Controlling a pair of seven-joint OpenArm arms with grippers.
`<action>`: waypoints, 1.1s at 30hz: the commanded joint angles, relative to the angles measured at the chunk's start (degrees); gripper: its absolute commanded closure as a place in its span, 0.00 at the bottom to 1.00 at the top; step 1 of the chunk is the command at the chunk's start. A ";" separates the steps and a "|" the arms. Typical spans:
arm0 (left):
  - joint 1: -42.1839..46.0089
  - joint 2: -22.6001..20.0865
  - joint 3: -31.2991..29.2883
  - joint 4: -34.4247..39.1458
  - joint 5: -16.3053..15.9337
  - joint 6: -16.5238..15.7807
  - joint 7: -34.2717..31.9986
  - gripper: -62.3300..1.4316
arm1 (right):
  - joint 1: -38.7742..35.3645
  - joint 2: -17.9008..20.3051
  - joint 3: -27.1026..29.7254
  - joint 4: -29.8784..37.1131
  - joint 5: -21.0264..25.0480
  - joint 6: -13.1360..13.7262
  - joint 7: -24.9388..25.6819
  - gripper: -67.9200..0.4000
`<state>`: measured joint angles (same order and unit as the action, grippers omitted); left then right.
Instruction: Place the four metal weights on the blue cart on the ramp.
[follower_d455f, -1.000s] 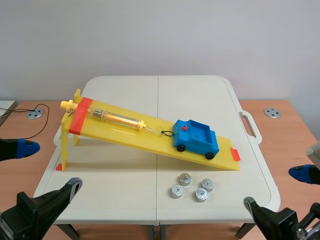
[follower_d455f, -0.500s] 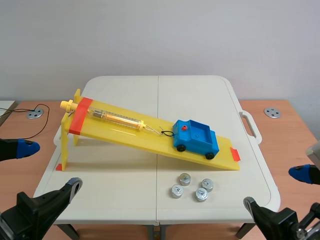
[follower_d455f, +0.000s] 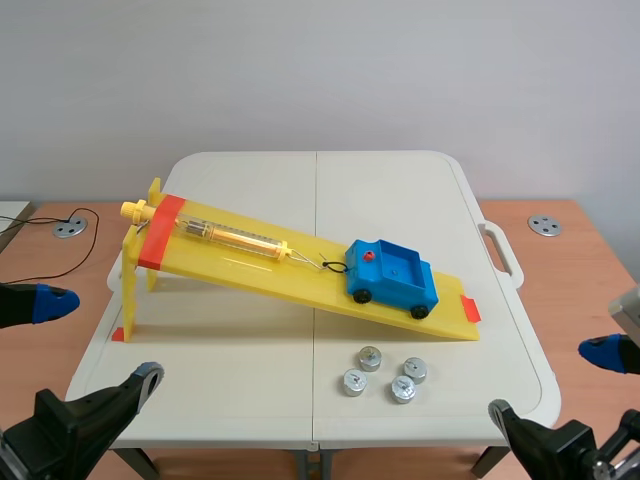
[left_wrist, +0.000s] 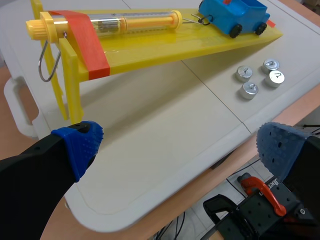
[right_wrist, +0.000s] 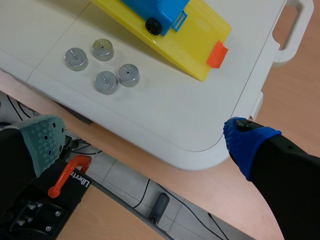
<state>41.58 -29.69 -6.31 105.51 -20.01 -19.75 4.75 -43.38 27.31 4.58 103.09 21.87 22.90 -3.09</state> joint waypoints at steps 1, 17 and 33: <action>0.24 -0.63 -0.70 4.20 -4.39 -1.49 -3.91 0.00 | 1.33 2.47 2.14 6.88 2.75 -1.42 4.96 0.03; -2.58 5.05 -0.68 4.20 -4.22 -2.08 2.89 0.50 | 8.09 -0.70 -1.97 6.80 1.31 0.83 -2.73 0.03; -4.02 9.88 -0.46 3.91 -4.22 -2.08 6.25 0.93 | 18.25 -7.61 -14.34 2.23 -6.29 0.98 -4.31 0.41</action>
<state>38.09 -20.12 -6.31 105.51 -20.01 -19.77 16.36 -28.64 19.73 -10.83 102.39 13.26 23.31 -12.34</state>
